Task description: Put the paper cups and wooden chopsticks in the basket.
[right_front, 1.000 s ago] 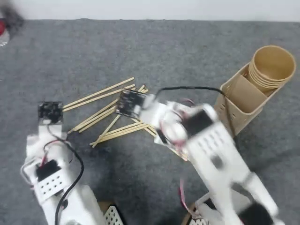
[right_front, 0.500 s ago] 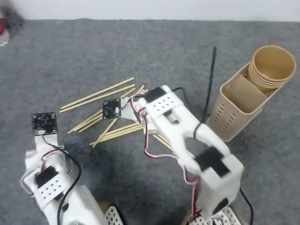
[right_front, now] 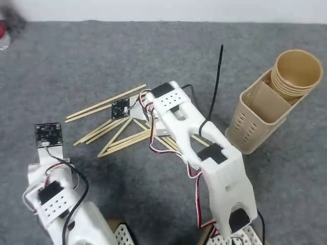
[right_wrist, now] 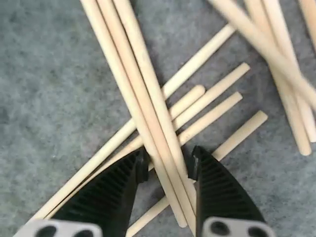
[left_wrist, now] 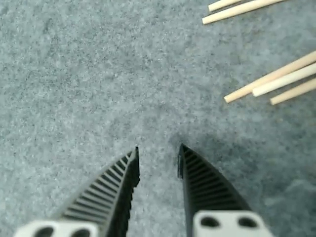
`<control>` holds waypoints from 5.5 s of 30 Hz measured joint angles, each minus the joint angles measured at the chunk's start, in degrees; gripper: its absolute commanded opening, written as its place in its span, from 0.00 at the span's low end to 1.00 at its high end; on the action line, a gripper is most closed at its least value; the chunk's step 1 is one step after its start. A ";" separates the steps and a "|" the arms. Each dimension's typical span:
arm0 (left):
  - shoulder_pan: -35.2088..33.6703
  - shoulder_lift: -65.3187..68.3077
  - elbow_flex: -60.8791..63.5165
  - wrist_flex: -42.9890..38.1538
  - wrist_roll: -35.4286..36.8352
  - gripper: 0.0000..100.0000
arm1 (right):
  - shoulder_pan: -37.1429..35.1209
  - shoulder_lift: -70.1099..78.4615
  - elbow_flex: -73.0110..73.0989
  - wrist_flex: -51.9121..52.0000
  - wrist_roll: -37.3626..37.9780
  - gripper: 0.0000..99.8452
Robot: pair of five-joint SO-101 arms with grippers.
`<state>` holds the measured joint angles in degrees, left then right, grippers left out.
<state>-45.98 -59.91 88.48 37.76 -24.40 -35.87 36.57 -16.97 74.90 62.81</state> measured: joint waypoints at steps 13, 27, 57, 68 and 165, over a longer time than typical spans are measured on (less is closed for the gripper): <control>0.00 0.00 0.00 0.00 0.00 0.12 | -0.18 0.00 -0.09 0.35 -0.09 0.08; 0.00 0.00 0.00 0.00 0.00 0.12 | -0.26 -2.73 -0.09 5.19 -0.09 0.20; 0.00 0.00 0.00 0.00 0.00 0.12 | -0.26 -2.20 -0.09 2.73 1.67 0.17; 0.00 0.00 0.00 0.00 0.00 0.12 | -0.88 0.79 -1.67 4.92 2.73 0.16; 0.00 0.00 0.00 0.18 0.00 0.12 | 37.63 -97.67 50.11 -27.08 -52.48 0.01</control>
<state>-45.98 -59.91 88.48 37.93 -24.40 1.76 -61.10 33.14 47.82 10.33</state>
